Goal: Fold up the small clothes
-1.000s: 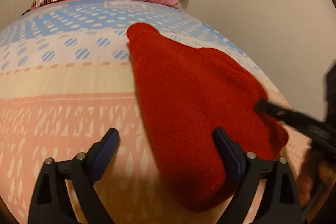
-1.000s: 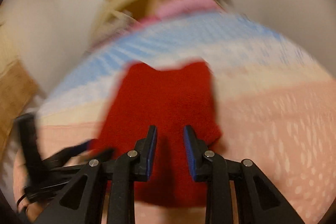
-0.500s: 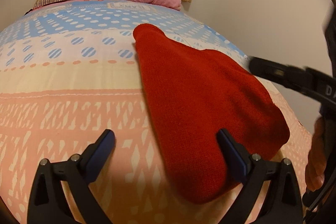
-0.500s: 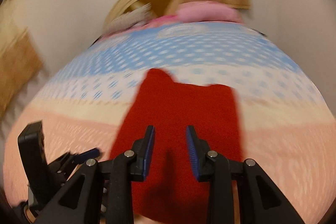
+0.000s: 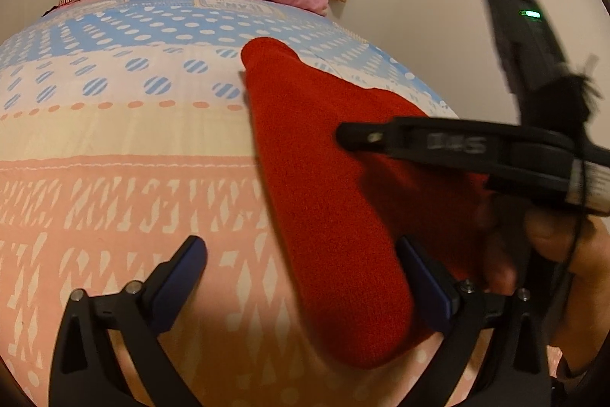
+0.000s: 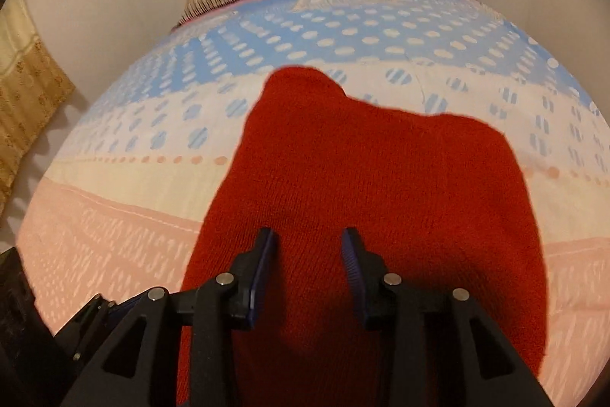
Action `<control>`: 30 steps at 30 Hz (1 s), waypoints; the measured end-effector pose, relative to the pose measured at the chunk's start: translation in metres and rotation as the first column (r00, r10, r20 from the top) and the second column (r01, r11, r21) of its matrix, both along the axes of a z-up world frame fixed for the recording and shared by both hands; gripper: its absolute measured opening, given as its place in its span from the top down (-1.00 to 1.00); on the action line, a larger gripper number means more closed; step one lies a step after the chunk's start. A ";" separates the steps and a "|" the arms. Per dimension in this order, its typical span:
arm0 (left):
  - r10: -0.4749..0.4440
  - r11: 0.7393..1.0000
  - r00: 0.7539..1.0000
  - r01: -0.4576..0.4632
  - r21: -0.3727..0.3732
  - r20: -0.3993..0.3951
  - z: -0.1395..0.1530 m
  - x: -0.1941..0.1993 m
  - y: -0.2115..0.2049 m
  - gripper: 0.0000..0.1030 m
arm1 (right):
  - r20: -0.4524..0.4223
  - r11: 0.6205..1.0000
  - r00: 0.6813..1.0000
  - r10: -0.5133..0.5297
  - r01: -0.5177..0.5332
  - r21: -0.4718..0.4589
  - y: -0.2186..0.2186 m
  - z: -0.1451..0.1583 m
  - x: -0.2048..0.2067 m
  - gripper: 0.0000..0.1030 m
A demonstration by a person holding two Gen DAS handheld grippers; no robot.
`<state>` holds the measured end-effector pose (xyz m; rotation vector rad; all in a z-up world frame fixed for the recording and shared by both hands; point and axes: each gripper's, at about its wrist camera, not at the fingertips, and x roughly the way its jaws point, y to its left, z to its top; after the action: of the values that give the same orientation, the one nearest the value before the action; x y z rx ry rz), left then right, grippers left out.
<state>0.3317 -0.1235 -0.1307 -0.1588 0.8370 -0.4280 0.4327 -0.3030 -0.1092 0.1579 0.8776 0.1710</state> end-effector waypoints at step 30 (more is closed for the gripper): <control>0.009 0.998 0.999 -0.012 0.069 0.042 0.006 0.023 -0.021 -1.00 | 0.063 0.986 0.995 -0.080 0.069 0.155 -0.071 -0.022 -0.006 0.65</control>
<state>0.3550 -0.1447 -0.1248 -0.0896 0.8082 -0.3902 0.4268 -0.3738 -0.1308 0.3254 0.7883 0.1730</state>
